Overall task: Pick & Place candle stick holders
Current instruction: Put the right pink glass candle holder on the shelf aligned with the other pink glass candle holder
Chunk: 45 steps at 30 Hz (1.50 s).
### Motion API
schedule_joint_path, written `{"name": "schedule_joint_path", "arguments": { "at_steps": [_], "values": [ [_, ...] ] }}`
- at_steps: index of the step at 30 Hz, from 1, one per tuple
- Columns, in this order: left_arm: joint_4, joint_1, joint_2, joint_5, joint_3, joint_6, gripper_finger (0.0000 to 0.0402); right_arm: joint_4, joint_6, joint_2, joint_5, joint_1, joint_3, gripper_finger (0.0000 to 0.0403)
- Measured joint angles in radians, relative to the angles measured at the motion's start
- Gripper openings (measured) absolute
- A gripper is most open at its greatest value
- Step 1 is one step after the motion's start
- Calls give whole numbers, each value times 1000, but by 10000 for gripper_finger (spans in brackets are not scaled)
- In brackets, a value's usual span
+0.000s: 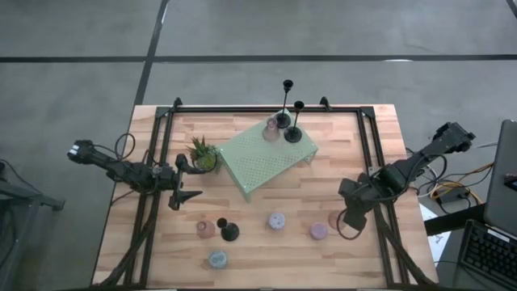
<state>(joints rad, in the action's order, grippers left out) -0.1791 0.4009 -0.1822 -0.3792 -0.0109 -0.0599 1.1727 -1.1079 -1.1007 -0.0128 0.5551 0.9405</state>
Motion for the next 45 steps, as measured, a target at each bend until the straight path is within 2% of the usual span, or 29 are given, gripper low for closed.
{"name": "schedule_joint_path", "arguments": {
  "at_steps": [4,9,14,19,24,30,34,40,45],
  "values": [
    [0,0,0,0,0,0,335,-6,35,-39,-9,16,-5,123],
    [1,0,0,0,0,0,335,-95,135,-98,-22,104,-6,115],
    [1,0,0,0,0,0,335,-102,9,-150,-11,221,-6,99],
    [1,0,0,0,0,0,335,-117,-211,-172,148,368,-6,98],
    [1,0,0,0,0,0,335,-116,-400,-223,344,494,-6,130],
    [1,0,-1,0,0,0,335,-94,-556,-354,381,561,-6,187],
    [1,0,-2,0,0,0,335,-90,-624,-435,466,578,-7,215],
    [1,0,-2,0,0,0,335,-38,-711,-514,533,599,-8,223],
    [1,0,-2,0,0,0,335,-27,-787,-565,658,629,-11,226]
  ]
}}
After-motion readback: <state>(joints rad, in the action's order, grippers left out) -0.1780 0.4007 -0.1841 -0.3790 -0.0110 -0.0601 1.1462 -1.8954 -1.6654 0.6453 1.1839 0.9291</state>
